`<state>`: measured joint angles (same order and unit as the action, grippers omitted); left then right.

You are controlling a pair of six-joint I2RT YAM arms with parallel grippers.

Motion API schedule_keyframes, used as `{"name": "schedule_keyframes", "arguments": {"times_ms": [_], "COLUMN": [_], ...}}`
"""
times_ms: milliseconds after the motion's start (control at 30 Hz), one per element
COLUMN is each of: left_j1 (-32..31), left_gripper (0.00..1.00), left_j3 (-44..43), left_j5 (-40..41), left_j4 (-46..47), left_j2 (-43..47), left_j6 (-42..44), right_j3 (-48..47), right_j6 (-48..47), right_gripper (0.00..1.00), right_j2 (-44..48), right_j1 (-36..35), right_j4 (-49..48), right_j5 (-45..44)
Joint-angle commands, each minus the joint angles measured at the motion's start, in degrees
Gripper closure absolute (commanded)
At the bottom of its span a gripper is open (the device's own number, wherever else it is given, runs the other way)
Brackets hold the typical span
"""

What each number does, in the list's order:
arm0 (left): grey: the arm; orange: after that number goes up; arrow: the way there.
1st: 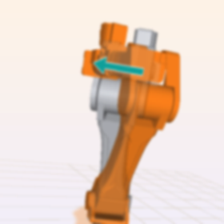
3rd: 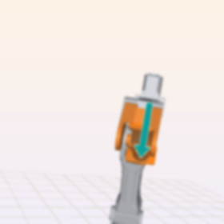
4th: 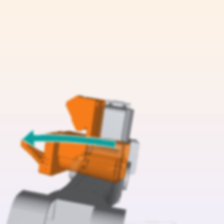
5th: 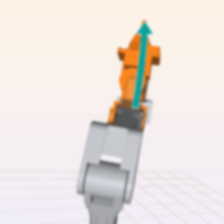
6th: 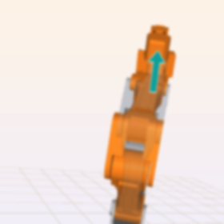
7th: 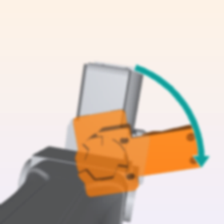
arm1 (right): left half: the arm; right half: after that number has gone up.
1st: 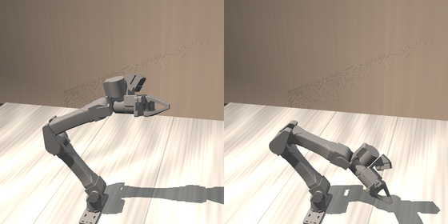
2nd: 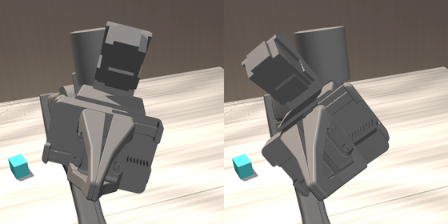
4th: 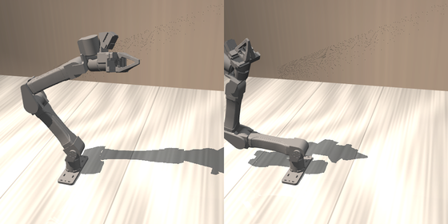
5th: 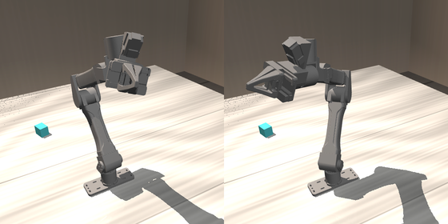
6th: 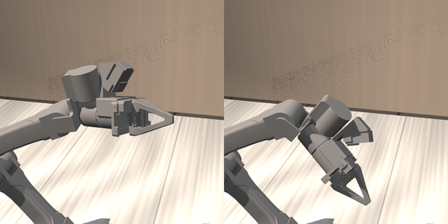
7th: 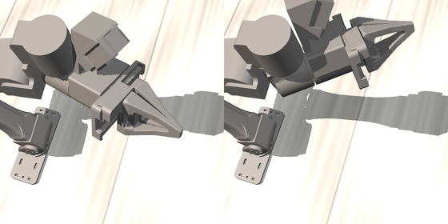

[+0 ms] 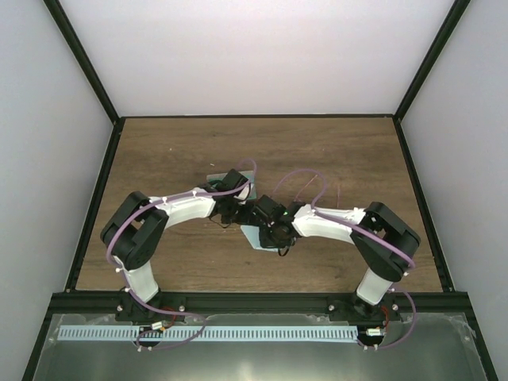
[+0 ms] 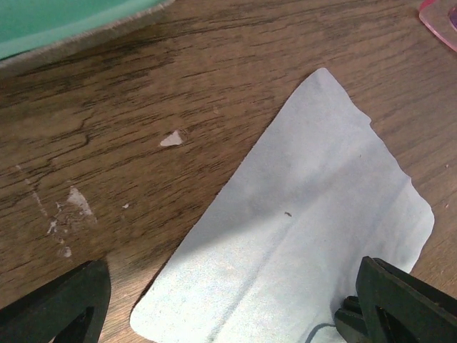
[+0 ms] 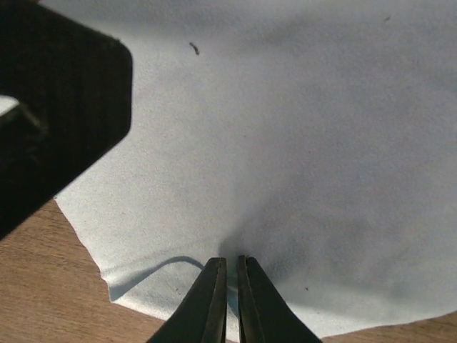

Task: Organize the sunglasses
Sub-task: Adjust the glasses cleaning cloth at the center of the board.

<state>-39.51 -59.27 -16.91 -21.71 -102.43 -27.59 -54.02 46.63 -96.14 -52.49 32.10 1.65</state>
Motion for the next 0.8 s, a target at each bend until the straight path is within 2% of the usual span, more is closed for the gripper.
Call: {"name": "schedule_keyframes", "arguments": {"times_ms": [0, 200, 333, 433, 633, 767], "left_j1": [-1.0, -1.1, -1.0, -1.1, -1.0, -1.0], "left_gripper": [0.04, 0.05, 0.3, 0.61, 0.83, 0.95], "left_j3": [1.7, 2.7, 3.6, 4.0, 3.0, 2.1], "left_j5": [-0.2, 2.4, 6.4, 7.6, 8.0, 4.8], "left_j4": [-1.6, -1.3, -2.2, -2.3, -1.4, -0.3], "left_j2": [-5.4, -1.9, 3.2, 6.8, 10.2, 9.4], "left_j6": [-2.3, -2.6, -2.5, -3.1, -3.7, -3.3], "right_j3": [0.1, 0.3, 0.9, 1.3, 1.7, 1.7], "right_j6": [-1.8, -1.3, -0.7, -0.6, -0.6, -0.1], "right_gripper": [0.94, 0.94, 0.94, 0.94, 0.95, 0.94], "right_j2": [1.9, 3.0, 3.9, 4.4, 4.7, 6.5], "right_j1": [-4.5, -4.9, -5.0, -5.0, -5.0, -4.9], "right_j4": [1.6, 1.9, 1.3, 0.7, 0.2, 1.2], "right_j5": [4.0, 3.2, 3.0, 2.9, 2.9, 0.6]}}
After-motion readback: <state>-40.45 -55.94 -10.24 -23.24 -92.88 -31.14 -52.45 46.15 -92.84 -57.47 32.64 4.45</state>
